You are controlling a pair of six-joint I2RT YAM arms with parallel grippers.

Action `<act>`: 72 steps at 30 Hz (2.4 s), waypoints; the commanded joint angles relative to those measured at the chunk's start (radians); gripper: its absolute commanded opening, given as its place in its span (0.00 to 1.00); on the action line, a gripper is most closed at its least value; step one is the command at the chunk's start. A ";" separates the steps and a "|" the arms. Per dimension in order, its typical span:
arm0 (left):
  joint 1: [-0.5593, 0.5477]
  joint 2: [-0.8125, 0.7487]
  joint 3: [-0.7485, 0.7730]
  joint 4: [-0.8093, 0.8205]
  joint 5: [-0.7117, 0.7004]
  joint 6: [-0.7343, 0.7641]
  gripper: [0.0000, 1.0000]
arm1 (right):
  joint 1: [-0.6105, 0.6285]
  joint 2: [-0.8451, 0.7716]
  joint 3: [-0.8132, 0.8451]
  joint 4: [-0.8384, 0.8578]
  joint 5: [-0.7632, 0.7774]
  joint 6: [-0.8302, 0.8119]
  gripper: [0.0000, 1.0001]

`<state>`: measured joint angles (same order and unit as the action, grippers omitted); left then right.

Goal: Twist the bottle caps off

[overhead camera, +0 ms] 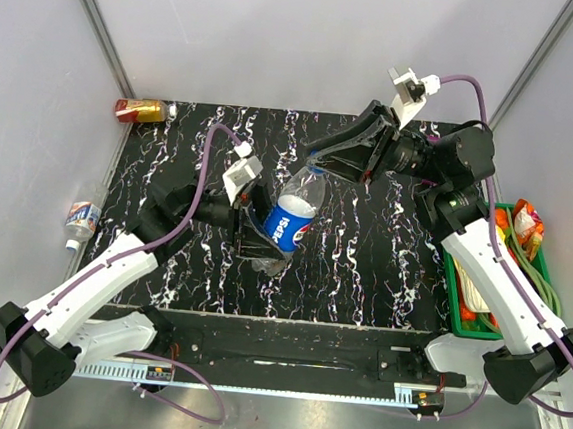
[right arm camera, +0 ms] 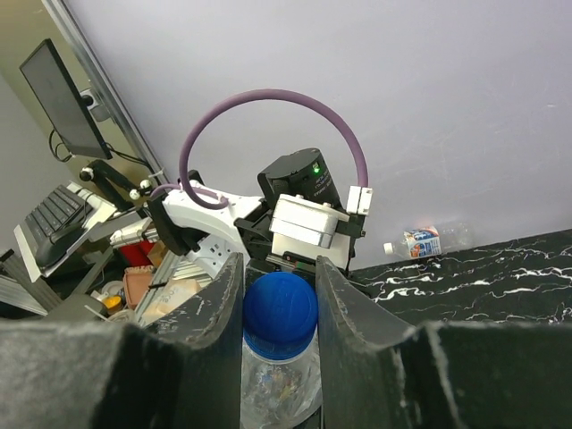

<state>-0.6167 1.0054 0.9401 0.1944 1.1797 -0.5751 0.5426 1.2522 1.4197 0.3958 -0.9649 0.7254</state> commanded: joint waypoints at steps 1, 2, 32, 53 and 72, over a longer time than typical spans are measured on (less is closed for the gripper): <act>0.009 -0.030 0.031 0.108 -0.006 0.033 0.12 | 0.002 -0.008 -0.024 0.000 -0.005 -0.026 0.27; 0.009 -0.033 0.038 0.062 -0.015 0.062 0.12 | -0.001 -0.013 -0.027 0.002 0.009 -0.021 0.43; 0.011 -0.008 0.177 -0.619 -0.547 0.455 0.15 | -0.090 -0.134 -0.145 -0.164 0.393 -0.023 1.00; 0.009 0.038 0.215 -0.739 -0.776 0.529 0.19 | -0.099 -0.008 -0.088 -0.288 0.396 0.032 1.00; -0.282 0.165 0.295 -0.891 -1.561 0.558 0.10 | -0.107 0.078 -0.028 -0.497 0.469 0.025 1.00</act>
<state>-0.8310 1.1389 1.1831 -0.6655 -0.0444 -0.0219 0.4435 1.3064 1.3293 -0.0029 -0.5407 0.7574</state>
